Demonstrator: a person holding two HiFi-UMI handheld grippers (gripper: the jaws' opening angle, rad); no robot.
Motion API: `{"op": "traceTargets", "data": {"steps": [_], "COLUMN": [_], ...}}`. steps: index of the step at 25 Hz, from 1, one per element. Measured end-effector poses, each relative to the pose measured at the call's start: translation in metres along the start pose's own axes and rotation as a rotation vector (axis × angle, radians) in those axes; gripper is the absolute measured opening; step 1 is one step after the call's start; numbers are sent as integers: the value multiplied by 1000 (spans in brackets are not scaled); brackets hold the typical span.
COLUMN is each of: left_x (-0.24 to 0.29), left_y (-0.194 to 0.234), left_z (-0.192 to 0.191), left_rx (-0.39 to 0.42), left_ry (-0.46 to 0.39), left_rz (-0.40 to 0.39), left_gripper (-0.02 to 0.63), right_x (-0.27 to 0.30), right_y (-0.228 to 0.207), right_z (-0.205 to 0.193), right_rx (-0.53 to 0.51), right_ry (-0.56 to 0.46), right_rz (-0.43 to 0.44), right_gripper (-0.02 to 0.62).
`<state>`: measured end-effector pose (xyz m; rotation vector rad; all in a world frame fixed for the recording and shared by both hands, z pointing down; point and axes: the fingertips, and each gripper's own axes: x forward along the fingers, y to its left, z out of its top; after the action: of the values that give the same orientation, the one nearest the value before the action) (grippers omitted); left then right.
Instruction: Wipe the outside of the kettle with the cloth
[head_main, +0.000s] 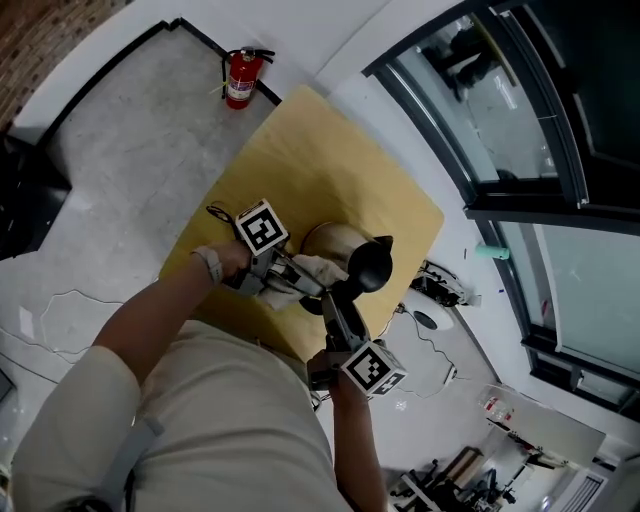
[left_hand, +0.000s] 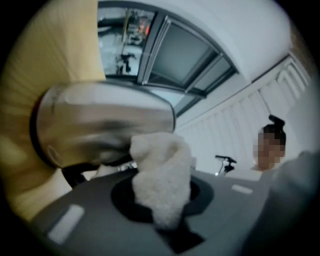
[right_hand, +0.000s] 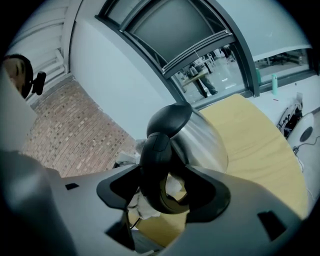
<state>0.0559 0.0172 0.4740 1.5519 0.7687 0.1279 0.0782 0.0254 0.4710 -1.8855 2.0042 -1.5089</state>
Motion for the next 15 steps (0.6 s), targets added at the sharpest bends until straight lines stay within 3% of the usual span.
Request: {"op": "traceTargets", "data": {"steps": [3,5,7,9,12,15], "left_x": [5,3,5,9,14,0], "left_y": [-3,-9,-33,-43,-12,57], "left_z": [-3,14,38,51,32,-3], "left_rx": [-19,21,44,73,11,-105], "left_ry": [74,26,-61,-76,34,121], "left_rz": [-31,-48,-121,-140,-28,222], "left_gripper": [65,71,71,71,67,67], "right_x": [4,7,7,8,11,12], "right_y": [2,4,1,-5,-12,-12], "right_z": [-4,-11,-21,-33,-45,-45], "right_rx": [152,207,67,-104,-144,-198], "right_ry": [16,46,94,153,171,190], "right_rz": [88,121,44,-47,-76,-71], "right_gripper": [261,261,261,242,199,190]}}
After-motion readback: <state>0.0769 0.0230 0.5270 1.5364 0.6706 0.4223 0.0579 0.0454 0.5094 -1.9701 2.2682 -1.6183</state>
